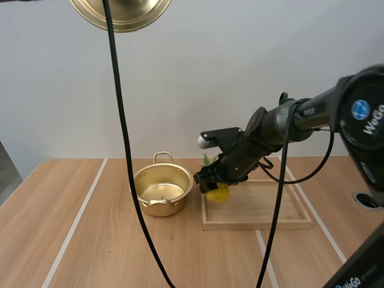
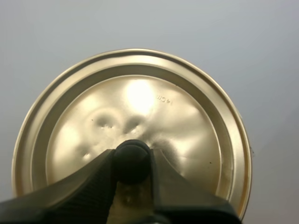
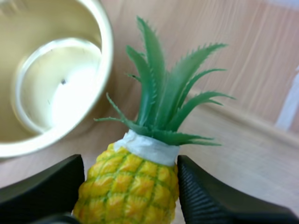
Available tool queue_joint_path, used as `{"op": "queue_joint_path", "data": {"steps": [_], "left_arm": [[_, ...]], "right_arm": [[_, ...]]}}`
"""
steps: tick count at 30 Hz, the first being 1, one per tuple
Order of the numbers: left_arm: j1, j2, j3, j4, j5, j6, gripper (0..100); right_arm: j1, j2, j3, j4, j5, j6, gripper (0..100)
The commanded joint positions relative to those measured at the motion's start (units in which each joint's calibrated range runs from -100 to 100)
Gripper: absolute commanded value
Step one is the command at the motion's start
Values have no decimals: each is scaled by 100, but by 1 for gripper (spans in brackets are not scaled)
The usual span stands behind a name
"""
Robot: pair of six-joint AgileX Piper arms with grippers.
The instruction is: Open the pot, put the pineapple inside, and close it
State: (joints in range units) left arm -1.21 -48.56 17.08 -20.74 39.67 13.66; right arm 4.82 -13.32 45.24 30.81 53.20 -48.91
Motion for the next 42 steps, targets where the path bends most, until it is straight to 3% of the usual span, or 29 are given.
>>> {"op": "queue_joint_path", "data": {"steps": [1,20,25,33,42], "left_arm": [[3,-32,-64,-1,-184,-15,0],[3,-32,-64,-1,-184,-15,0],[3,-32,-64,-1,-184,-15,0],[3,-32,-64,-1,-184,-15,0],[3,-32,-64,-1,-184,-15,0]], "right_arm": [[1,-520,-196,13,-60,-50,0],[1,-2805,-343,59,-183,-68,0],[1,-2908,-358,289,-243,-194,0],[1,-2908,-358,1526,-259,-1151,0],[238,-2466,-358,1732,-241,-1527,0]]}}
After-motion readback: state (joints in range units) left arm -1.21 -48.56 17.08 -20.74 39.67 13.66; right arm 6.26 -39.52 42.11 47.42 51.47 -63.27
